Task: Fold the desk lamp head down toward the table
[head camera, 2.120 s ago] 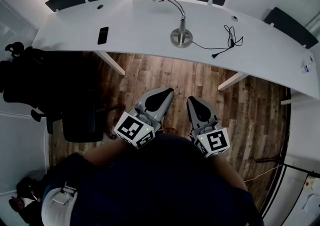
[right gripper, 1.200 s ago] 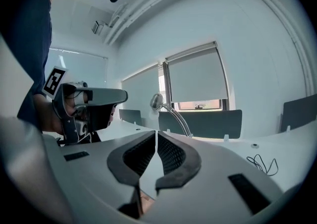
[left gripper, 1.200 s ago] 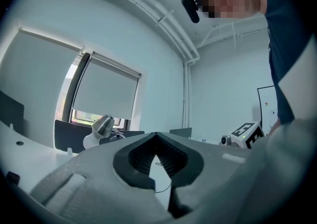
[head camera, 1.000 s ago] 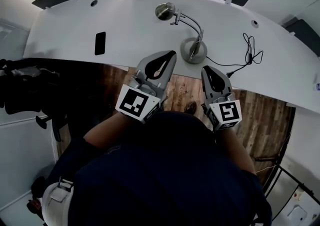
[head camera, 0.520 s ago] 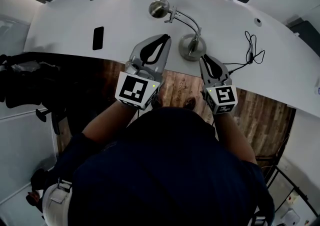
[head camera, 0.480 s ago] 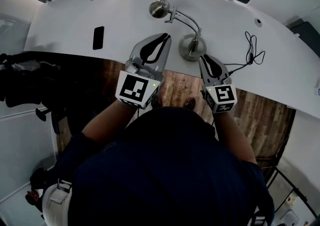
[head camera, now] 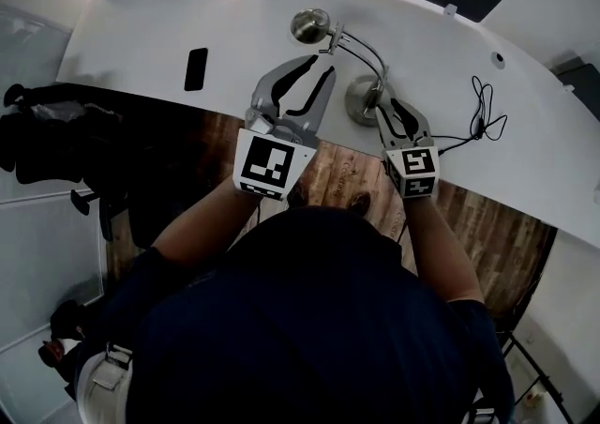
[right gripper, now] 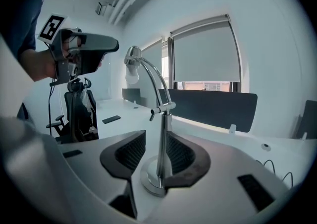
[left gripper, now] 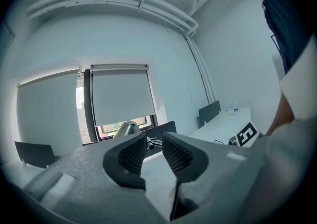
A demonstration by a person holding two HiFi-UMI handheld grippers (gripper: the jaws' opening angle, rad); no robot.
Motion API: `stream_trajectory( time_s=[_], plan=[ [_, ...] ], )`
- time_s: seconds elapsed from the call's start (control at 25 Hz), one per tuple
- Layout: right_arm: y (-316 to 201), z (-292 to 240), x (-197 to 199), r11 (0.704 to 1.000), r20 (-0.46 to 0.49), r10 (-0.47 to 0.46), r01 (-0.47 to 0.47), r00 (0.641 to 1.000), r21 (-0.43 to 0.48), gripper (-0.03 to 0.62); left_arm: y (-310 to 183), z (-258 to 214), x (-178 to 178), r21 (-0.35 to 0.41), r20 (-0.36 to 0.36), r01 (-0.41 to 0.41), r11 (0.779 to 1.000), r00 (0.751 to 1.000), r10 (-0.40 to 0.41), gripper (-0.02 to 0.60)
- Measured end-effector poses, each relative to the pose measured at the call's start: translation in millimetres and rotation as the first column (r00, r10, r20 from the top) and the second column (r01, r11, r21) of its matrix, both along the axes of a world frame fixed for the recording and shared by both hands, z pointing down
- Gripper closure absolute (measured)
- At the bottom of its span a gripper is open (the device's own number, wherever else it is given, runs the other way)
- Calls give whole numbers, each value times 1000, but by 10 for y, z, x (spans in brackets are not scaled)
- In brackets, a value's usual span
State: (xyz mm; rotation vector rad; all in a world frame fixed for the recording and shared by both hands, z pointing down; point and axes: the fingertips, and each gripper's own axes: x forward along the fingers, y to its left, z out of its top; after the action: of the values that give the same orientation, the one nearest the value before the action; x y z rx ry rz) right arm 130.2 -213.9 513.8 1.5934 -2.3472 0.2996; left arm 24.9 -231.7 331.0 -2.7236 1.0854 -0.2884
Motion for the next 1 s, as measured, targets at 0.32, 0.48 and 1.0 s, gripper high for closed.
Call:
stream_trajectory(
  time_s=[0.32,0.48,1.0],
  plan=[
    [-213,200,26,1000,-41,-16,15,999,-20,427,-159,124,63,62,121,40,997,992,-47,499],
    [-298,265,13,999,-55,-36,34,998,-24,419,-226,178,97,84,168,48,995,984,-62,499],
    [-600,273,-56,999,-59,-48,49,997,16,455,-368,331,199,205,349,28,978,932,-100,500]
  ],
)
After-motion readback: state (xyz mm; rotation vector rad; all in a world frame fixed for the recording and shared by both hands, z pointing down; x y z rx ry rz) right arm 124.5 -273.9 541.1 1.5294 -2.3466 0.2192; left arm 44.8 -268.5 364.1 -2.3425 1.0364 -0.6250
